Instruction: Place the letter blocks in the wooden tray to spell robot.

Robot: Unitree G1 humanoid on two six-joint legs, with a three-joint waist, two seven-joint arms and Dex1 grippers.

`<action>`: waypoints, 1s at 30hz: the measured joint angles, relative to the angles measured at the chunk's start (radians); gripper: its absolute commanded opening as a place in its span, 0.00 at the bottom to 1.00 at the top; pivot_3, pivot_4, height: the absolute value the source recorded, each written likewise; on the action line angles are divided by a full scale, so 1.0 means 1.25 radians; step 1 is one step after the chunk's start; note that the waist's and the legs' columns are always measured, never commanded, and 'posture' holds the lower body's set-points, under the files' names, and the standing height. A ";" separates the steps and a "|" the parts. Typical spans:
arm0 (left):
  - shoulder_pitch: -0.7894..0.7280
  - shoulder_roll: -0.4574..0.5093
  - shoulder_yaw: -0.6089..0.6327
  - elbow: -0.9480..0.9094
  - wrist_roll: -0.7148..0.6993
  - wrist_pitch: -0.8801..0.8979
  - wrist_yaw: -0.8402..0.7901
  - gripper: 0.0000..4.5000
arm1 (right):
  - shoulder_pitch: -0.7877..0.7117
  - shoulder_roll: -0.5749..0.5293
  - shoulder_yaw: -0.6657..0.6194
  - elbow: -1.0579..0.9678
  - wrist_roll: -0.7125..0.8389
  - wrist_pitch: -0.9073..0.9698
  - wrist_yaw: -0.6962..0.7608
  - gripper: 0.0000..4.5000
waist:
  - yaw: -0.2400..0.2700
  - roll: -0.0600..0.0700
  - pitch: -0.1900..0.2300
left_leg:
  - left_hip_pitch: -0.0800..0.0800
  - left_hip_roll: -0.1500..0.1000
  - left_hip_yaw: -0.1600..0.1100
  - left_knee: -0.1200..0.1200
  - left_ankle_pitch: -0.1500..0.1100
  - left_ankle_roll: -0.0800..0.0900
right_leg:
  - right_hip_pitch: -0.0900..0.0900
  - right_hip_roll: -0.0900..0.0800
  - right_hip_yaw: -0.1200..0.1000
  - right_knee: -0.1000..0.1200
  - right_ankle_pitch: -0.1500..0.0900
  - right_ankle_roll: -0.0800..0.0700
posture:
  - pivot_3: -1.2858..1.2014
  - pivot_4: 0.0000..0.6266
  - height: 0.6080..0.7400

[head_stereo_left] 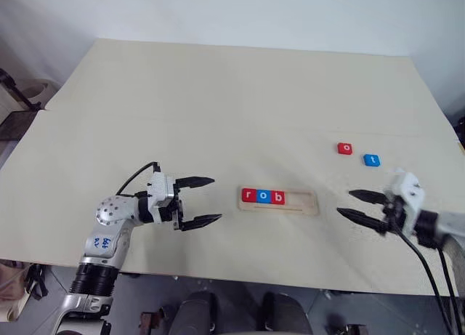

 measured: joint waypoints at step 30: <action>-0.089 -0.025 -0.008 0.068 0.021 -0.017 0.011 1.00 | -0.350 0.067 0.080 0.161 -0.030 0.205 -0.489 0.99 | -0.018 0.003 -0.001 | -0.001 0.002 -0.001 -0.001 0.000 0.000 | -0.002 0.000 0.001 0.001 0.000 -0.001 | 0.52 0.24 1.00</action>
